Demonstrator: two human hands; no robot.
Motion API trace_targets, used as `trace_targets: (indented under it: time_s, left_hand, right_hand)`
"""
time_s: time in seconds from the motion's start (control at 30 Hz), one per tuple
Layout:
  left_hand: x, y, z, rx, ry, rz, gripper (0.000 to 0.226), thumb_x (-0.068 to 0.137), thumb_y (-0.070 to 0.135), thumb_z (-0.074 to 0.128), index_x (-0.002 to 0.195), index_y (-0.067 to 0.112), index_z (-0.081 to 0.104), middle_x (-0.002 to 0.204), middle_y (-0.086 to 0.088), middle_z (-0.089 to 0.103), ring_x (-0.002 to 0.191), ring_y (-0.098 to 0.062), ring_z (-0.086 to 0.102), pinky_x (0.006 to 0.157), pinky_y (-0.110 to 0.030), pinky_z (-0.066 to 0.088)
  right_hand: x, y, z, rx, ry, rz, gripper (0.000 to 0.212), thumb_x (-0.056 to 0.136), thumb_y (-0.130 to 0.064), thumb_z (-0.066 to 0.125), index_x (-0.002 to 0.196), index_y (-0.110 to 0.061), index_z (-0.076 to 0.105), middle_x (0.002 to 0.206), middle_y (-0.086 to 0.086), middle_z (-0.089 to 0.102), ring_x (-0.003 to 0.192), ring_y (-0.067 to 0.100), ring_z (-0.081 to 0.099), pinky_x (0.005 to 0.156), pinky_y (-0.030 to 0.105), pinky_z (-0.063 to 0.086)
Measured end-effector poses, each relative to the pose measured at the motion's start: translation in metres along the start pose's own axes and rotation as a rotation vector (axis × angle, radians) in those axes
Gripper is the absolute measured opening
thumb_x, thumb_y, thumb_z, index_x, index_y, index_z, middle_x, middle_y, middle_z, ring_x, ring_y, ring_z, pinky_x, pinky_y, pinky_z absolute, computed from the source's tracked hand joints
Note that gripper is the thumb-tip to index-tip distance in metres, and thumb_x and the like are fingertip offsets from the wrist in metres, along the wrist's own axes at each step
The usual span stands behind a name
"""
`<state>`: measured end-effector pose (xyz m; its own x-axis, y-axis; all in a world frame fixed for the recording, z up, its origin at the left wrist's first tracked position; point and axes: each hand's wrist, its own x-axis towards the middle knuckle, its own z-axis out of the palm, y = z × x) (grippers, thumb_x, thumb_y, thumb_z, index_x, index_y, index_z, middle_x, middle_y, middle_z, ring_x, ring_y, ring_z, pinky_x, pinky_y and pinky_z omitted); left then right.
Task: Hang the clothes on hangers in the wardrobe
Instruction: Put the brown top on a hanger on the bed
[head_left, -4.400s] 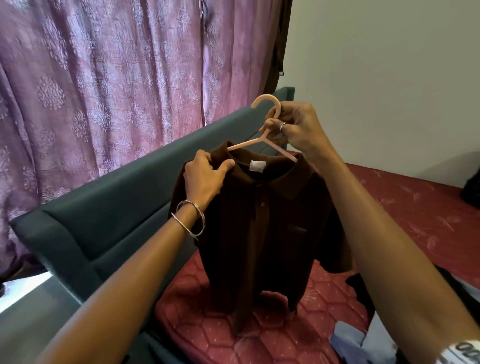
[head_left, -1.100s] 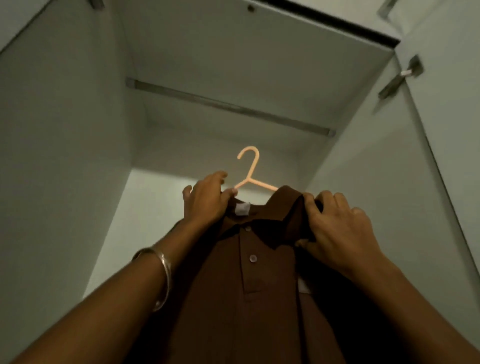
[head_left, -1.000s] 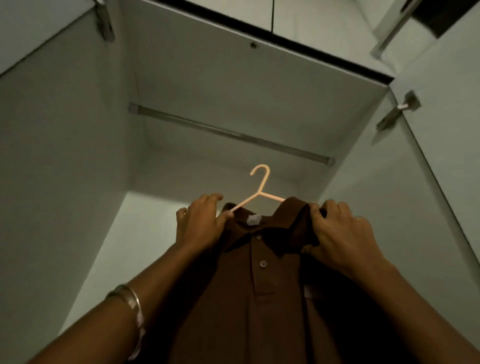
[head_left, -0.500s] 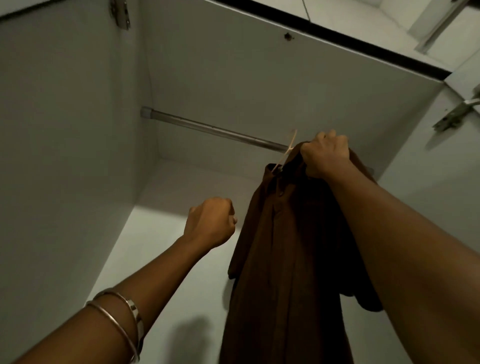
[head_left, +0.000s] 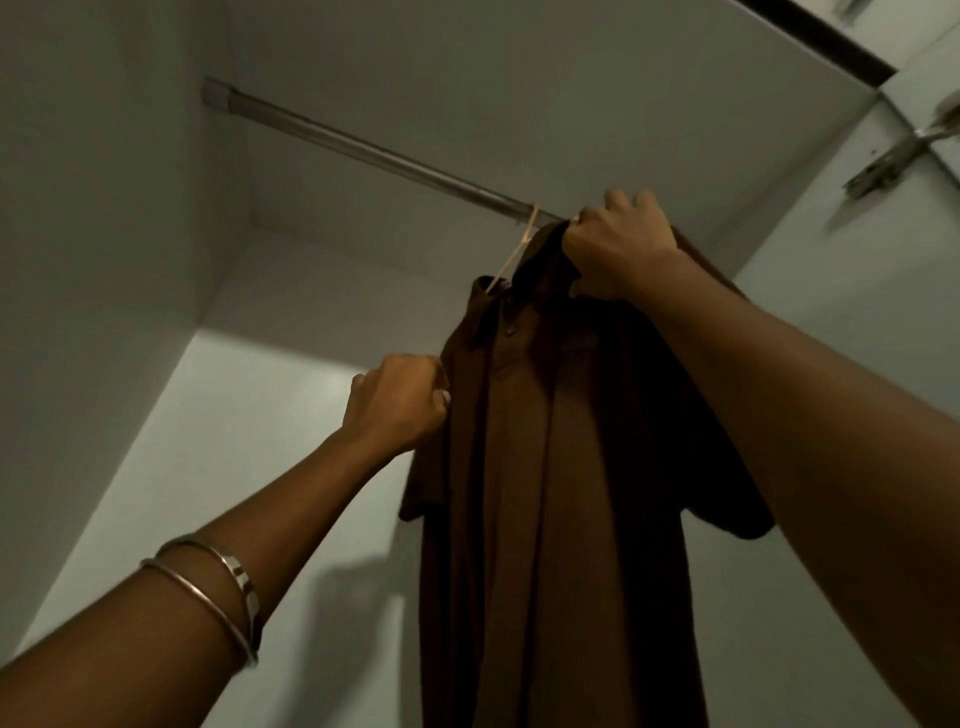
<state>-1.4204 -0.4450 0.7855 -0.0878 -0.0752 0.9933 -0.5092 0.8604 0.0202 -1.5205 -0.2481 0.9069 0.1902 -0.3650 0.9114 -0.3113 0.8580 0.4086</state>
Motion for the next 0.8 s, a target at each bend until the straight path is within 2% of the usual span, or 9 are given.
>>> trace_targets:
  time_s: [0.07,0.13,0.23,0.3,0.37,0.5,0.57,0.63,0.8]
  left_hand:
    - [-0.007,0.008,0.005,-0.025,0.007,0.013,0.015,0.09,0.025,0.058,0.1,0.016,0.065,0.099,-0.003,0.068,0.089,-0.022,0.064,0.08,-0.038,0.053]
    - [-0.013,0.016,0.005,-0.029,0.027,0.025,0.016,0.09,0.024,0.058,0.102,0.014,0.064,0.099,-0.004,0.068,0.087,-0.023,0.064,0.079,-0.038,0.054]
    - [-0.026,0.024,0.0,-0.064,0.033,0.018,0.017,0.091,0.021,0.058,0.105,0.013,0.062,0.1,-0.007,0.067,0.086,-0.024,0.064,0.075,-0.035,0.054]
    - [-0.037,0.032,-0.006,-0.066,0.008,0.004,0.018,0.092,0.019,0.057,0.107,0.013,0.061,0.101,-0.007,0.067,0.086,-0.023,0.064,0.07,-0.03,0.049]
    - [-0.049,0.04,-0.015,-0.047,-0.013,-0.015,0.019,0.092,0.019,0.056,0.11,0.013,0.061,0.102,-0.007,0.066,0.086,-0.022,0.063,0.066,-0.028,0.043]
    - [-0.082,0.057,-0.033,-0.008,-0.068,-0.073,0.023,0.093,0.018,0.054,0.114,0.013,0.061,0.105,-0.006,0.067,0.091,-0.024,0.063,0.066,-0.028,0.038]
    - [-0.102,0.067,-0.04,-0.003,-0.093,-0.09,0.022,0.093,0.018,0.054,0.114,0.013,0.061,0.106,-0.006,0.067,0.092,-0.024,0.064,0.066,-0.028,0.039]
    - [-0.121,0.078,-0.046,-0.027,-0.082,-0.104,0.021,0.094,0.018,0.054,0.112,0.013,0.062,0.105,-0.008,0.067,0.091,-0.025,0.064,0.066,-0.028,0.041]
    - [-0.167,0.118,-0.07,-0.21,-0.06,-0.145,0.018,0.094,0.013,0.052,0.107,0.012,0.064,0.101,-0.009,0.067,0.087,-0.024,0.065,0.071,-0.034,0.053]
  right_hand:
    - [-0.005,0.001,-0.003,0.06,0.0,-0.005,0.047,0.085,-0.035,0.07,0.12,-0.007,0.055,0.129,0.018,0.05,0.122,0.041,0.04,0.094,0.05,0.039]
    - [-0.016,0.001,-0.009,0.149,0.03,0.02,0.051,0.085,-0.024,0.072,0.126,-0.002,0.049,0.14,0.022,0.038,0.128,0.044,0.034,0.094,0.053,0.041]
    - [-0.038,0.0,-0.015,0.243,0.08,0.043,0.051,0.088,-0.01,0.067,0.132,0.0,0.042,0.155,0.023,0.013,0.136,0.045,0.023,0.087,0.052,0.046]
    - [-0.054,0.003,-0.017,0.288,0.113,0.046,0.055,0.088,-0.004,0.064,0.136,-0.003,0.038,0.157,0.023,0.007,0.136,0.045,0.022,0.079,0.05,0.048]
    - [-0.074,0.006,-0.02,0.395,0.144,0.08,0.059,0.086,0.003,0.063,0.137,-0.006,0.037,0.155,0.024,0.009,0.133,0.046,0.026,0.079,0.049,0.048]
    - [-0.119,0.02,-0.024,0.75,0.19,0.233,0.053,0.079,0.012,0.062,0.127,-0.005,0.046,0.151,0.024,0.018,0.131,0.045,0.033,0.094,0.046,0.047]
    - [-0.147,0.029,-0.027,0.922,0.205,0.326,0.049,0.079,0.009,0.065,0.123,-0.007,0.05,0.144,0.02,0.027,0.124,0.038,0.041,0.096,0.037,0.047]
    - [-0.175,0.04,-0.034,1.062,0.154,0.43,0.054,0.08,0.002,0.07,0.128,-0.011,0.051,0.138,0.014,0.032,0.116,0.025,0.044,0.095,0.024,0.043]
    - [-0.258,0.065,-0.065,1.289,0.059,0.619,0.057,0.08,-0.002,0.074,0.13,-0.018,0.052,0.13,0.007,0.041,0.102,0.017,0.057,0.089,0.023,0.053]
